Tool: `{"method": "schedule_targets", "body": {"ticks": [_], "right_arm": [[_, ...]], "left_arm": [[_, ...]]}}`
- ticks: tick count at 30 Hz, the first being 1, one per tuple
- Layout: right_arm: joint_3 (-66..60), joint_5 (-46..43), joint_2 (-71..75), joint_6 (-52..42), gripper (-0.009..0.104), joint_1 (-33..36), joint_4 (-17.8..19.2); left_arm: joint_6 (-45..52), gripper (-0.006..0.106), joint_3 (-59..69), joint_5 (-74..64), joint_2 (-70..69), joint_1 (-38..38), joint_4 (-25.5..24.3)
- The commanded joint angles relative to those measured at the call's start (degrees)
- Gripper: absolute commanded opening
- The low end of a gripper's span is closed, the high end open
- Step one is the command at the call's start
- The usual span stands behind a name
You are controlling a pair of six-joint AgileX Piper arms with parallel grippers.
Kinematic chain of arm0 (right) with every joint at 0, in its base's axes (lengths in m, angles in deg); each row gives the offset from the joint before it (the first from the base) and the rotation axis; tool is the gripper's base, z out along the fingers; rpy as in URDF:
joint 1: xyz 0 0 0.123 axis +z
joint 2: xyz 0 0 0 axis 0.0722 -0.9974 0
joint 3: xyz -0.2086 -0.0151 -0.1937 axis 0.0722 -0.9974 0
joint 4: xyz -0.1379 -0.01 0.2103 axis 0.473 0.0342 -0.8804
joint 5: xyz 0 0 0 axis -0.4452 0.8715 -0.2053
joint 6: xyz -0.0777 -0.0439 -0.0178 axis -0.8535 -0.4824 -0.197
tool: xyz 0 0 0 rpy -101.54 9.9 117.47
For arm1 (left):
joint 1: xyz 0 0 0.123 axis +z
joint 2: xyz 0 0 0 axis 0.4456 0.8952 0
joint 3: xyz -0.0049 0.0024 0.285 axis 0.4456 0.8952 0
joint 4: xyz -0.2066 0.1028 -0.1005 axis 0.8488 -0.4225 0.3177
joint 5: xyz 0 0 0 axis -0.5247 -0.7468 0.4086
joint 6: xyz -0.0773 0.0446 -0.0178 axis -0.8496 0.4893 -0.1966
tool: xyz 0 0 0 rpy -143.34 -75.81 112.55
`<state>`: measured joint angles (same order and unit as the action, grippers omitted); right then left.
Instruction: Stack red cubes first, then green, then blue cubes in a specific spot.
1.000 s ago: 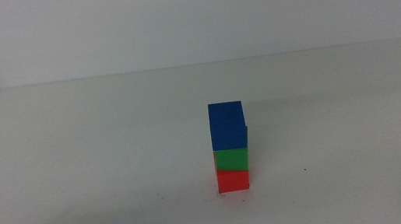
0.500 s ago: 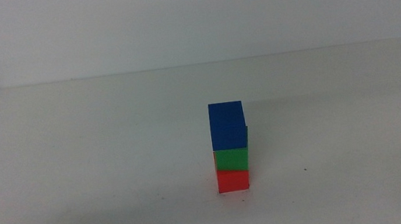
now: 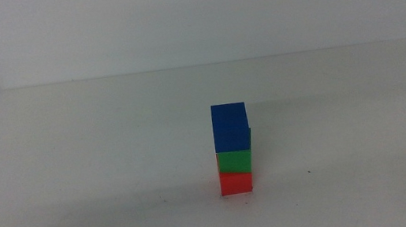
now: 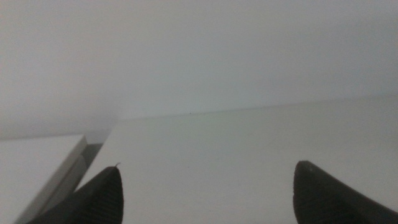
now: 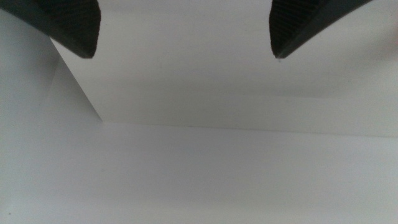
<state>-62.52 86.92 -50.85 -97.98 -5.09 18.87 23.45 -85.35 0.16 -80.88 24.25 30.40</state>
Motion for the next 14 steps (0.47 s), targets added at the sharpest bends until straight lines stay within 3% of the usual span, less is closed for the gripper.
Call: {"method": "schedule_targets", "body": {"ticks": [1,14], "right_arm": [[-0.2,-0.59,0.26,-0.11,0.093,-0.28,-0.01],[-0.2,-0.59,0.26,-0.11,0.093,-0.28,-0.01]], "left_arm": [[-6.05,0.094,-0.01,0.27,-0.23,0.67,-1.16],[-9.15,0.094,-0.01,-0.14,-0.23,0.67,-1.56]]}}
